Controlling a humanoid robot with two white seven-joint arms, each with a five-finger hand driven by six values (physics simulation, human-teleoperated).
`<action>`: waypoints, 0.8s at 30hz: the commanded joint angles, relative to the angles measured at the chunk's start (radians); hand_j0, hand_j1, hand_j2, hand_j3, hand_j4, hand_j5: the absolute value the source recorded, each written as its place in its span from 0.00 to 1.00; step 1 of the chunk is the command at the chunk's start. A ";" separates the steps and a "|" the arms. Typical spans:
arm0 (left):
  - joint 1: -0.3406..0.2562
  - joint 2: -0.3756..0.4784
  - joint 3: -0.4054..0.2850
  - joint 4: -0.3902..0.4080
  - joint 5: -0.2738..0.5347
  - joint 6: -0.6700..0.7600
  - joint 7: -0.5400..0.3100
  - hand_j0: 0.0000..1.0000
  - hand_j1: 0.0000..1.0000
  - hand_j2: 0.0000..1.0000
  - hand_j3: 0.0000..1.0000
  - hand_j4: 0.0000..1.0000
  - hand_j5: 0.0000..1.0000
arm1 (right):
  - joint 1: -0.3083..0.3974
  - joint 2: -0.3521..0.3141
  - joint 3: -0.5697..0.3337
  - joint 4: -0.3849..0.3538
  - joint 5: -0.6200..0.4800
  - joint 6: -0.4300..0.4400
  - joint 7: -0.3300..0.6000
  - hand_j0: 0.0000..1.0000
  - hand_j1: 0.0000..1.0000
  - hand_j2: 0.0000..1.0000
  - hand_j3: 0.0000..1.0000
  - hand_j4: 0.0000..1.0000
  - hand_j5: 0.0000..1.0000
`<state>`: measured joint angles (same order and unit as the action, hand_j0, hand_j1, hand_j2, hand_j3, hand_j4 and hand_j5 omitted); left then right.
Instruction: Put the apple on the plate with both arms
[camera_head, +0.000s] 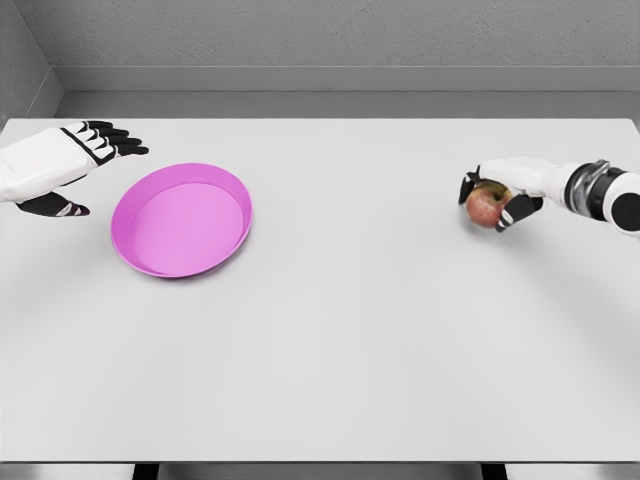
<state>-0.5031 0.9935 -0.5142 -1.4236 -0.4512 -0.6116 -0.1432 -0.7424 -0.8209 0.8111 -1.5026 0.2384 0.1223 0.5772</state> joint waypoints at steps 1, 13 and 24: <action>0.000 0.002 0.002 0.000 0.006 0.001 0.001 1.00 1.00 1.00 1.00 1.00 1.00 | 0.000 0.009 -0.001 -0.005 -0.001 -0.003 0.000 0.54 0.54 0.54 0.54 0.54 0.54; -0.002 0.002 0.008 0.005 0.006 0.001 0.001 1.00 1.00 1.00 1.00 1.00 1.00 | -0.008 0.031 -0.001 -0.117 -0.001 -0.007 0.000 0.54 0.54 0.54 0.54 0.54 0.54; 0.000 0.001 0.008 0.003 0.006 0.001 0.001 1.00 1.00 1.00 1.00 1.00 1.00 | -0.006 0.094 0.013 -0.199 -0.001 -0.010 0.000 0.54 0.54 0.54 0.54 0.54 0.54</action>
<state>-0.5031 0.9928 -0.5070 -1.4213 -0.4512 -0.6116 -0.1432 -0.7486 -0.7384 0.8212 -1.6854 0.2387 0.1121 0.5777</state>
